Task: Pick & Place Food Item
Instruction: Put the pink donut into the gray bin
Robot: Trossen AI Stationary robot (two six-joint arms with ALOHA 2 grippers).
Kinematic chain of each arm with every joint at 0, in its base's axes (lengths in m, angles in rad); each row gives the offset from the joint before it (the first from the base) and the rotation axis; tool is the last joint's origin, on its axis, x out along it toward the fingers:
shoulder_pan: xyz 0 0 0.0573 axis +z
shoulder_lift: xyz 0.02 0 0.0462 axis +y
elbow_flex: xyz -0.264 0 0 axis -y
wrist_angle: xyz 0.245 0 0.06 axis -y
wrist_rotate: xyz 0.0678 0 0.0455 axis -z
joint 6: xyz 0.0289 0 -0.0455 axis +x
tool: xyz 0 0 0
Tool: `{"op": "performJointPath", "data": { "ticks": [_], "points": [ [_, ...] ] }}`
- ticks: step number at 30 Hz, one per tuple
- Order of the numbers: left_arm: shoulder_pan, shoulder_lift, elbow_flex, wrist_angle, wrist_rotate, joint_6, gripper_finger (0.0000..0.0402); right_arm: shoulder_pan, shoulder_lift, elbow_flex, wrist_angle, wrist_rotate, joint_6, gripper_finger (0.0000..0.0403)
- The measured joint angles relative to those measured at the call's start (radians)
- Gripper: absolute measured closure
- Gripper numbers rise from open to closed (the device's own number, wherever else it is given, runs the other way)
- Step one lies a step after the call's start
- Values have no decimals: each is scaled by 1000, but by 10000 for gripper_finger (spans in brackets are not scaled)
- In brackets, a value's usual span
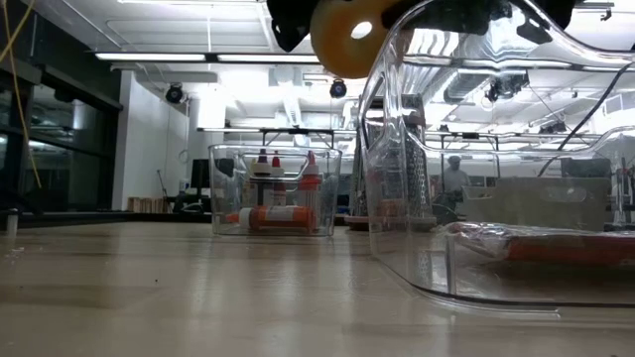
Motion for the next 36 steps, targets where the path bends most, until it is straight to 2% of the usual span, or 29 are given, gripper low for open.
{"op": "performJointPath", "data": {
  "ticks": [9,20,36],
  "points": [
    [0,0,0,0,-1,5,276,0,0,0,0,0,-2,304],
    [-19,0,0,14,2,40,215,0,0,0,-1,-6,-2,309],
    [-21,0,0,36,3,85,211,1,0,0,-36,-32,53,310]
  ]
}}
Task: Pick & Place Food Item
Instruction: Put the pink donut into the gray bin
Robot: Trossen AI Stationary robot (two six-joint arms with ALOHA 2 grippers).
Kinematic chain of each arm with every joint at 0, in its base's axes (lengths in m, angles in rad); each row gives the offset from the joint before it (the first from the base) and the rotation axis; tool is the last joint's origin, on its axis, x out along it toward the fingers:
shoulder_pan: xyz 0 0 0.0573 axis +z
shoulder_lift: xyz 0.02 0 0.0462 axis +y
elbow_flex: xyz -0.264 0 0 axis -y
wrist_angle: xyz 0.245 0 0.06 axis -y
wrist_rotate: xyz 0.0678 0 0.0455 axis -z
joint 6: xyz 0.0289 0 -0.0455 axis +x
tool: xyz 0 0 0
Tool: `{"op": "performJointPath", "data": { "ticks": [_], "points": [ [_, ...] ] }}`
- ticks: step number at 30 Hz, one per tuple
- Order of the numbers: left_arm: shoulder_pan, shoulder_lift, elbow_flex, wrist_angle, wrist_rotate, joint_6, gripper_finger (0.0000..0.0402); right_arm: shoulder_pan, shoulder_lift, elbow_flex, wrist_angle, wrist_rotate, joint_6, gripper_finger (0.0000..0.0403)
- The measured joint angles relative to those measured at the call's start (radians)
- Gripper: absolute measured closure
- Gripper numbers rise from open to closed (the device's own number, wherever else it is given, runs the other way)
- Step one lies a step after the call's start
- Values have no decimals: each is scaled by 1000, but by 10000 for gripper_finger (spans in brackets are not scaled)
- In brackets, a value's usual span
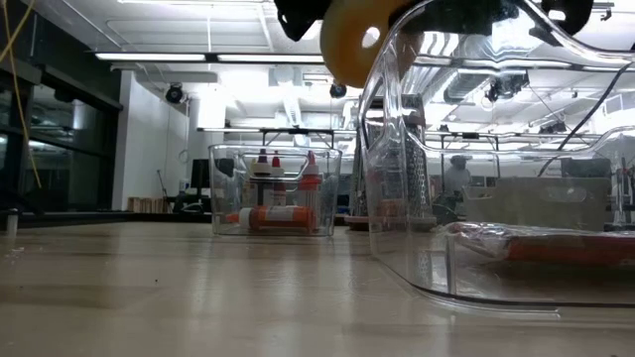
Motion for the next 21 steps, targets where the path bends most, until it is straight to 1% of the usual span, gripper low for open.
{"op": "performJointPath", "data": {
  "ticks": [11,17,21],
  "points": [
    [13,-26,0,0,-10,30,211,1,0,0,-20,14,1,340],
    [18,-55,0,0,-11,37,211,1,0,0,-44,117,-1,340],
    [17,-55,0,-3,-11,37,211,1,0,0,-73,218,0,340]
  ]
}}
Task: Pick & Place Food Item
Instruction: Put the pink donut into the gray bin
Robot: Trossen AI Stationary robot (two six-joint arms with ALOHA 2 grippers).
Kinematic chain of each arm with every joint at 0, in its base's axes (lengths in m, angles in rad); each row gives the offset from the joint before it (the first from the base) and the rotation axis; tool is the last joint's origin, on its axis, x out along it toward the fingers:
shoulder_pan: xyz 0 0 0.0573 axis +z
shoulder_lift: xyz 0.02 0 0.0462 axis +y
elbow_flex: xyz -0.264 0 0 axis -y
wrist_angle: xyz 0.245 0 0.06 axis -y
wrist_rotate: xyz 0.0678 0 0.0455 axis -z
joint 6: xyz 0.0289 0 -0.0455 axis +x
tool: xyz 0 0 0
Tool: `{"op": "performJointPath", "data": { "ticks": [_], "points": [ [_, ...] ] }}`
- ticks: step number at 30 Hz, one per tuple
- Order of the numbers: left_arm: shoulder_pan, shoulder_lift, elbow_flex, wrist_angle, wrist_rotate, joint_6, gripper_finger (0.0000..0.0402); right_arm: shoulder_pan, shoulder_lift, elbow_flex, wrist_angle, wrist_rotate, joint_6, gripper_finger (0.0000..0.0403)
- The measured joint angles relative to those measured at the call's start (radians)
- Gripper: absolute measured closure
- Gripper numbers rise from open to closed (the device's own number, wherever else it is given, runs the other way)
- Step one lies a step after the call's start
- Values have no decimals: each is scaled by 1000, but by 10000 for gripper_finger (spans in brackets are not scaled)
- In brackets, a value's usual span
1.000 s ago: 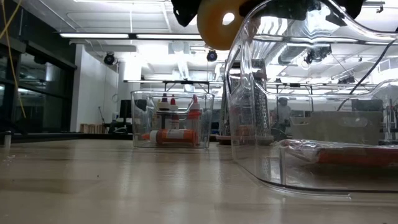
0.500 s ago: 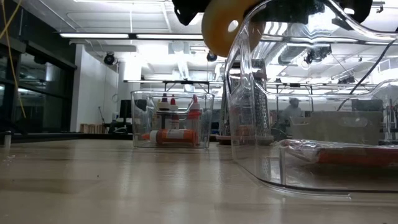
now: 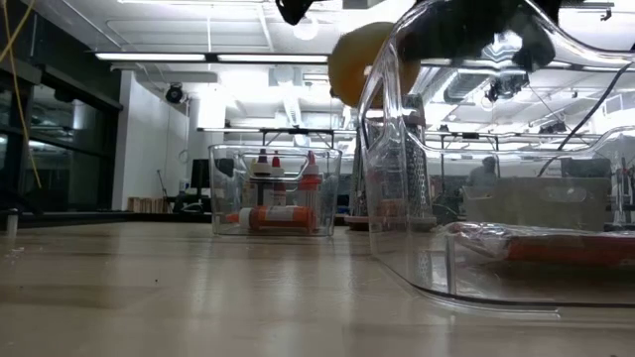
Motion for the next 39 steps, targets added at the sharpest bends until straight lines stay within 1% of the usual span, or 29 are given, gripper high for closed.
{"op": "performJointPath", "data": {
  "ticks": [7,12,14,16,21,28,30,34,39],
  "points": [
    [0,0,0,1,0,0,211,4,0,0,-108,246,122,339],
    [0,0,0,-1,0,0,211,34,0,0,-217,474,226,339],
    [-1,0,0,-1,0,0,211,47,0,0,-247,534,290,339],
    [-2,0,0,-1,0,0,211,57,0,0,-277,563,372,339],
    [-2,0,0,-4,0,0,211,43,0,0,-425,556,582,339],
    [-2,0,0,-5,0,0,211,-45,-15,0,-724,419,863,339],
    [-2,0,0,-6,0,0,211,-70,-25,0,-811,398,920,339],
    [-2,0,0,-6,0,3,211,-106,-60,0,-912,391,1002,339],
    [-2,0,0,-8,0,15,211,-135,-117,0,-979,376,1067,339]
  ]
}}
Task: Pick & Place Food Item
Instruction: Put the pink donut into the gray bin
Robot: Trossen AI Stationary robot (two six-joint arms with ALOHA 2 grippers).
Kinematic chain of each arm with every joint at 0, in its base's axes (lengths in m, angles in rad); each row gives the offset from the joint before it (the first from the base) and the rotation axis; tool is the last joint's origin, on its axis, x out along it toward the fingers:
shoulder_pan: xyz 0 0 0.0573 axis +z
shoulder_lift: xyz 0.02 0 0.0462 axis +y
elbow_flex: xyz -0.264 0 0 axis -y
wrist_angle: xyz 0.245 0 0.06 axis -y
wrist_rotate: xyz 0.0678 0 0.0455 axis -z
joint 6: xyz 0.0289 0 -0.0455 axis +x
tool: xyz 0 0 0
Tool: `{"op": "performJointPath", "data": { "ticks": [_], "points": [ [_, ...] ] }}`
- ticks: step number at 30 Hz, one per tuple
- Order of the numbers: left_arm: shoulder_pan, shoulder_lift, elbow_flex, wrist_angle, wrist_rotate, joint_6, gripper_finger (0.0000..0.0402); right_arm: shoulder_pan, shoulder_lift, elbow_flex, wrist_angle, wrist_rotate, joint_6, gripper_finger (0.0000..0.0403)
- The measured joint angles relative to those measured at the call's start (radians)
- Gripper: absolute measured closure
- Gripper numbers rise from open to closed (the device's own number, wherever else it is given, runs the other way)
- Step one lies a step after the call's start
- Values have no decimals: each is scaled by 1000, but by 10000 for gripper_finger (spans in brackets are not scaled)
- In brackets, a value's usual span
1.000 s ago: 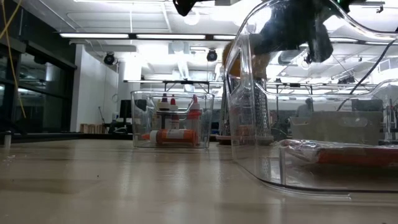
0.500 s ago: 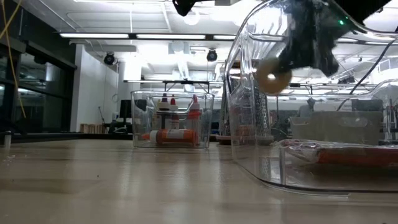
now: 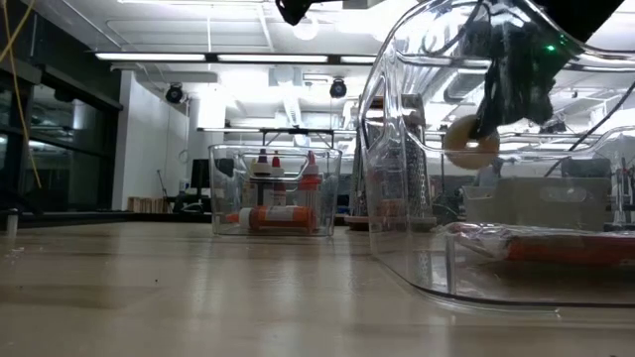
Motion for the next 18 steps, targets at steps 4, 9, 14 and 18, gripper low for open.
{"op": "performJointPath", "data": {
  "ticks": [4,9,14,18],
  "points": [
    [0,0,0,-3,0,2,211,-35,-51,1,-62,-23,64,339],
    [0,0,0,-8,0,2,211,-110,-103,1,-122,-50,131,339],
    [0,0,0,-8,0,2,211,-234,-120,0,-142,-153,140,339],
    [0,0,0,-8,0,2,211,-344,-118,0,-161,-184,148,339]
  ]
}}
